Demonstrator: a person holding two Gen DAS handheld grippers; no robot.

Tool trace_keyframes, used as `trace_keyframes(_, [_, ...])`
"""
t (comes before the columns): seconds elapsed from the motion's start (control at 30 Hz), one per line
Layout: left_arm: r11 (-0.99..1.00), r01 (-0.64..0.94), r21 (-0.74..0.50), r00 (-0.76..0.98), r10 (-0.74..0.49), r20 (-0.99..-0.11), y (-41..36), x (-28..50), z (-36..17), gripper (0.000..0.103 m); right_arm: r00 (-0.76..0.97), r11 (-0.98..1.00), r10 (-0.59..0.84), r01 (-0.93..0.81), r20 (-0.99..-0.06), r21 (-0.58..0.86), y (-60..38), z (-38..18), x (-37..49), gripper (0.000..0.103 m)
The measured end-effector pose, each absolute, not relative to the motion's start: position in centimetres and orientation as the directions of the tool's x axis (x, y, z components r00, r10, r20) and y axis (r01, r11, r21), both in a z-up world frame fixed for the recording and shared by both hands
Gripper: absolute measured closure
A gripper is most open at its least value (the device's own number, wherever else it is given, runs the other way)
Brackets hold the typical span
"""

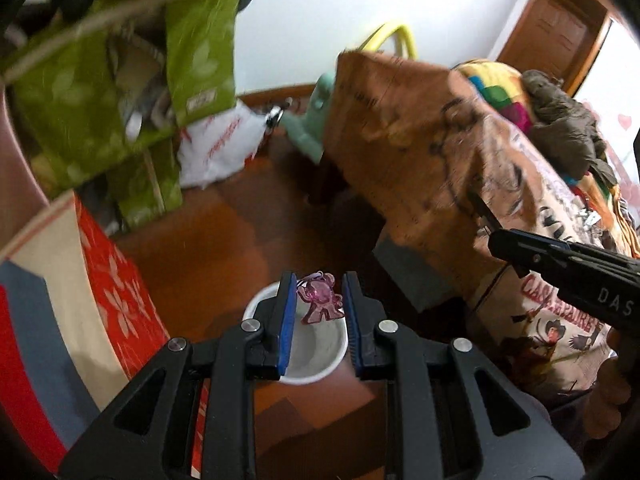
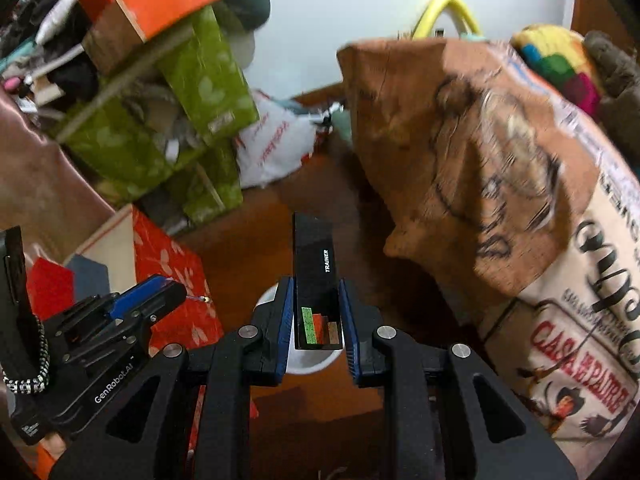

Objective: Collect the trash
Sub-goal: 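Carry the pink charm and black card with both tools over the white bin, then open left gripper over the bin while right gripper releases the black card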

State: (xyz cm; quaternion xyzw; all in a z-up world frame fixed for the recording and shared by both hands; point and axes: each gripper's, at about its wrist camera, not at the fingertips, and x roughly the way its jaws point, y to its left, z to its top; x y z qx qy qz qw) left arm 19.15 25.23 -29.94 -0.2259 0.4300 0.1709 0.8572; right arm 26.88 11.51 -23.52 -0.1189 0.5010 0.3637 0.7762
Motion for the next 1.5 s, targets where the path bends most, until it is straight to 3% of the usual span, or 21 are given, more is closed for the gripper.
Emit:
trace_keyframes(0.47, [0.783,-0.547,-0.295,0.412,-0.054,-0.909,26.5,20.2,-40.8,0.081,0.017,0.696,0.344,-0.676,-0.939,0.242,15.2,-33.5,27.6,0.082])
trace_keyframes(0.9, [0.676,-0.647,-0.353,0.306,-0.195,-0.932,29.0,21.7,-49.4,0.081,-0.133,0.677,0.281,-0.674,-0.95,0.295,17.6,-39.6,28.9,0.082])
trace_keyframes(1.33, [0.7,-0.647,-0.303,0.287,-0.145,-0.947,28.6,22.6,-49.1,0.081,-0.106,0.66,0.327,-0.686,-0.939,0.307,17.5,-39.0,29.3,0.081])
trace_keyframes(1.5, [0.692,-0.652,-0.309,0.294,-0.145,-0.945,28.9,22.7,-48.4,0.074,-0.1,0.678,0.324,-0.669,-0.941,0.304,17.0,-38.9,29.8,0.07])
